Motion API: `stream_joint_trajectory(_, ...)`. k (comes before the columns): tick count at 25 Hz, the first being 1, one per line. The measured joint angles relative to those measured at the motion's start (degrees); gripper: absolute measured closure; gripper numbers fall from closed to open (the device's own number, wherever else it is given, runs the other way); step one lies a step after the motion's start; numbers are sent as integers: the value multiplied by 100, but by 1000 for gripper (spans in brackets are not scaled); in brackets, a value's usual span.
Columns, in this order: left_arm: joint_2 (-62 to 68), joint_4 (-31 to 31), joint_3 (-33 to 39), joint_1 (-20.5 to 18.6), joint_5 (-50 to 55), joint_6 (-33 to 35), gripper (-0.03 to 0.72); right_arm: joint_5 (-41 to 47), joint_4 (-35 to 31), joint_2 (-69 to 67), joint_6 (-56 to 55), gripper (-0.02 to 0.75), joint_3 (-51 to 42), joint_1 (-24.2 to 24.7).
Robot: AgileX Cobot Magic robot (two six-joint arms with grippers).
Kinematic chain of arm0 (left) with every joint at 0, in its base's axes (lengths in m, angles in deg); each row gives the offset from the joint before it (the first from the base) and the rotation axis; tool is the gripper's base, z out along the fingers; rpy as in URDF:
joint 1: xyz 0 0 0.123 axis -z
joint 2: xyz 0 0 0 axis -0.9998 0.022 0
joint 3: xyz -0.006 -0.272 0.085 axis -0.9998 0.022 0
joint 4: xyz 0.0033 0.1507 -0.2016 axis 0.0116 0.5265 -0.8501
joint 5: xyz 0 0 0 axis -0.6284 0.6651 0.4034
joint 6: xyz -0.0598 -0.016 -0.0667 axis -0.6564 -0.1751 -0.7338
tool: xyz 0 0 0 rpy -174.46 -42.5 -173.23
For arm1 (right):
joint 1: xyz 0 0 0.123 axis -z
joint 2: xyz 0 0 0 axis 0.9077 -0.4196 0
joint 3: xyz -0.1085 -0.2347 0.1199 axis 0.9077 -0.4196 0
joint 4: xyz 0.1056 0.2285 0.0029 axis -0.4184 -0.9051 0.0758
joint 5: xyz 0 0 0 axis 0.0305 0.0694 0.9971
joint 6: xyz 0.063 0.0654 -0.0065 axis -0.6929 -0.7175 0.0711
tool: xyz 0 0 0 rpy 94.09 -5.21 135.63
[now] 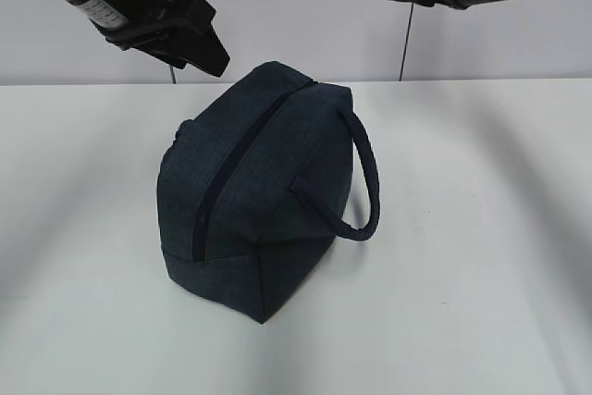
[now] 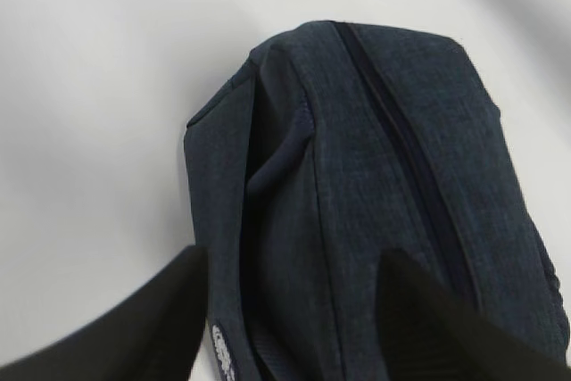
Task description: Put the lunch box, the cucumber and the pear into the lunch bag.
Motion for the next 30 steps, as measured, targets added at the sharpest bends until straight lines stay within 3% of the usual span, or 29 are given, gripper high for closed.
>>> stream_joint_trajectory(10, -13, 0, 0, -4, -33, 0, 323, 3165, 0, 169, 1354, 344, -36, 0)
stream_joint_trajectory(16, -13, 0, 0, -4, -33, 0, 323, 5462, -328, 228, 1906, 345, -660, 0)
stream_joint_trajectory(18, -13, 0, 0, -4, -33, 0, 323, 6148, -998, 230, 2298, 345, -871, 0)
stream_joint_trajectory(21, -13, 0, 0, -4, -37, 0, 323, 6807, -2865, 230, 3378, 345, -1043, 0)
stream_joint_trajectory(27, -13, 0, 0, -4, -37, 0, 323, 6924, -6420, 230, 5531, 347, -1053, 0)
stream_joint_trajectory(30, -13, 0, 0, -4, -37, 0, 323, 7024, -8059, 240, 7317, 347, -1053, -23)
